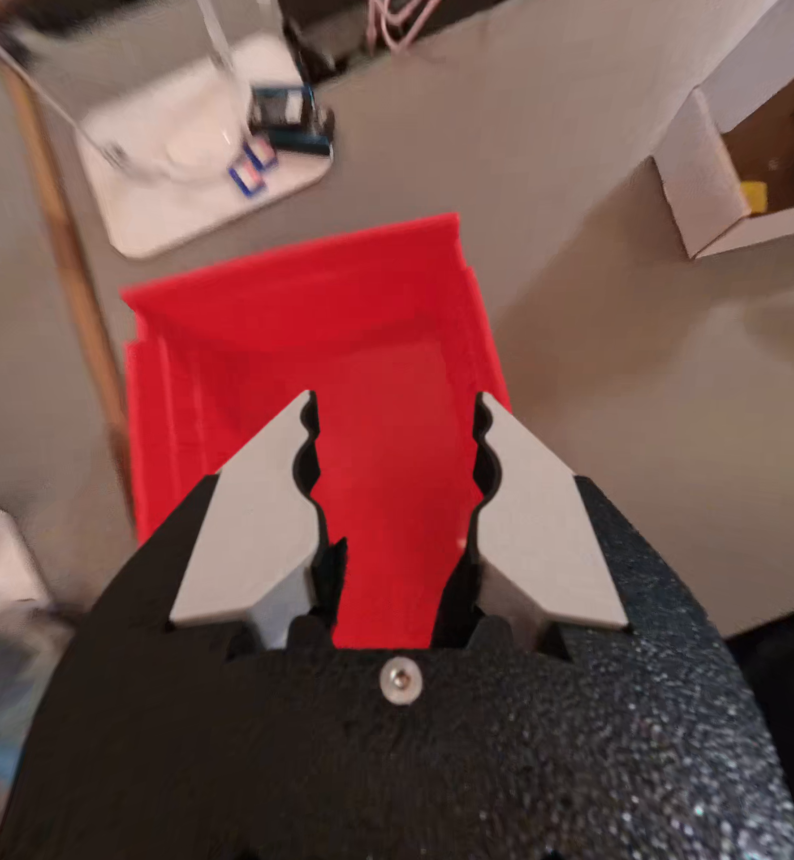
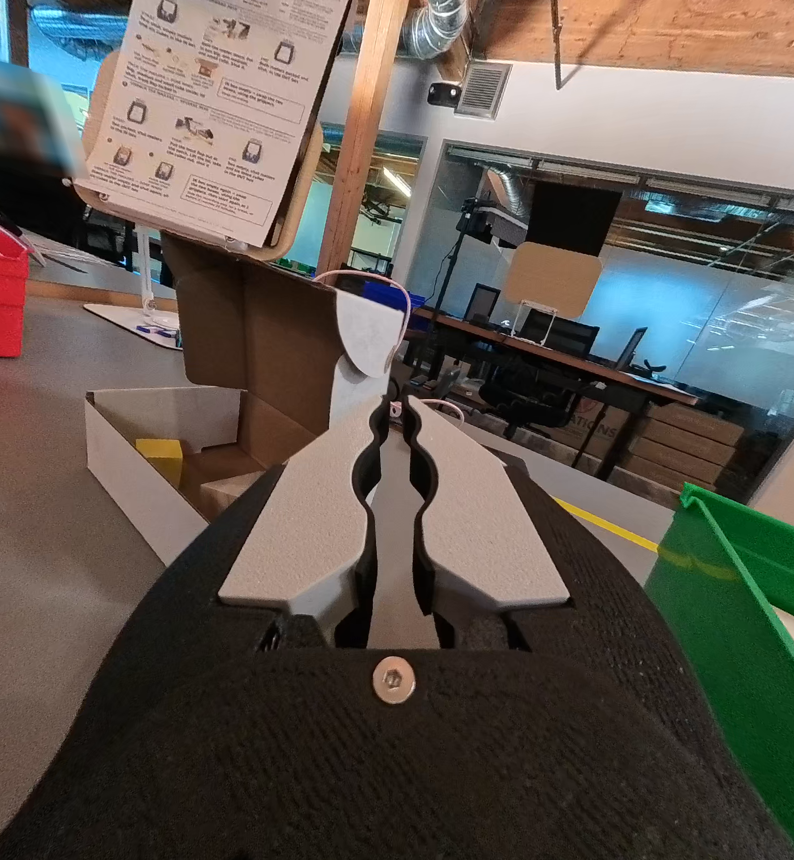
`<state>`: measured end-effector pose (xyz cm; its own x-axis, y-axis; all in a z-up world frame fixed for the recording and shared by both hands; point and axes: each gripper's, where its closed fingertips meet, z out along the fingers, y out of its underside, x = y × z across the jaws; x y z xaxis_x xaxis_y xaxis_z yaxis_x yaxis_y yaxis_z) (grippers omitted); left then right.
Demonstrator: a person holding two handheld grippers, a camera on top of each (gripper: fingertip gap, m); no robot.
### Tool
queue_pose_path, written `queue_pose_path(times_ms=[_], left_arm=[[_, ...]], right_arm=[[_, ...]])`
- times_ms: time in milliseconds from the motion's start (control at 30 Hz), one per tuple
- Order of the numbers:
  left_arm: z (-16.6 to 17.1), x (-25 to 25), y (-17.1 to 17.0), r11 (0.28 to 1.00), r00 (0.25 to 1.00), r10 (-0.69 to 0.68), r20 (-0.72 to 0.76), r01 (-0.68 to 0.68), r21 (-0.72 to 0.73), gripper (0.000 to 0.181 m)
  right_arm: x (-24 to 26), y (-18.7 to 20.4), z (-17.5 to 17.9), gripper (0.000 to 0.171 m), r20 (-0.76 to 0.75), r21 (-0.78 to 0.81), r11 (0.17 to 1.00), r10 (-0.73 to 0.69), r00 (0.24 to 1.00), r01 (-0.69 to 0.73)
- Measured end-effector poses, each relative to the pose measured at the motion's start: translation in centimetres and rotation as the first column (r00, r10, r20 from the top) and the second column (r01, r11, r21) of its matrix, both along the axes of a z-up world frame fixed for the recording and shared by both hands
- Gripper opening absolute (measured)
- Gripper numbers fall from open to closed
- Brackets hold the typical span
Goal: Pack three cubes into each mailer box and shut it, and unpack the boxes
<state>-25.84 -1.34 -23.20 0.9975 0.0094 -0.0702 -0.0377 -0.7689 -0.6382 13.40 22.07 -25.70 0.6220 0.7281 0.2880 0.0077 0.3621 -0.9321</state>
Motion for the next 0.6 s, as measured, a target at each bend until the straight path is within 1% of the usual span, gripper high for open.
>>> queue_pose_path(times_ms=[33, 67, 133, 200, 267, 433, 533, 600], left_arm=[[-1.2, -1.2, -0.1, 0.999, 0.996, 0.041, 0.079, -0.040, -0.020, 0.057], [-2.6, -2.7, -0.5, 0.994, 0.988, 0.097, 0.118, -0.089, -0.066, 0.057], [-5.5, -5.3, -1.8, 0.969, 0.976, 0.182, 0.116, -0.158, -0.192, 0.058], [-7.6, -7.2, -2.9, 0.934, 0.969, 0.242, 0.058, -0.217, -0.283, 0.060], [-9.0, -8.3, -3.6, 0.902, 0.962, 0.272, 0.011, -0.251, -0.351, 0.061], [-11.2, -9.7, -4.6, 0.833, 0.949, 0.306, -0.072, -0.303, -0.462, 0.061], [-12.3, -9.7, -4.9, 0.804, 0.950, 0.302, -0.075, -0.296, -0.515, 0.060], [-13.0, -9.6, -4.8, 0.797, 0.950, 0.306, -0.057, -0.289, -0.530, 0.060]], right_arm=[[-0.1, 0.0, -0.1, 0.003, 0.006, 0.002, 1.000, -0.003, 1.000, 0.003], [-0.1, 0.0, -0.1, 0.003, 0.012, 0.004, 1.000, -0.003, 1.000, 0.003], [-0.2, -0.1, -0.2, 0.003, 0.021, 0.010, 1.000, -0.004, 1.000, 0.004], [-0.2, -0.1, -0.2, 0.003, 0.026, 0.013, 1.000, -0.003, 1.000, 0.002], [-0.3, -0.1, -0.3, 0.003, 0.028, 0.009, 1.000, 0.001, 1.000, -0.001], [-0.5, -0.2, -0.4, 0.002, 0.032, 0.008, 1.000, 0.012, 0.999, -0.012], [-0.6, -0.4, -0.4, 0.002, 0.034, 0.007, 1.000, 0.020, 0.999, -0.020], [-0.6, -0.4, -0.4, 0.002, 0.034, 0.008, 1.000, 0.025, 0.999, -0.025]])
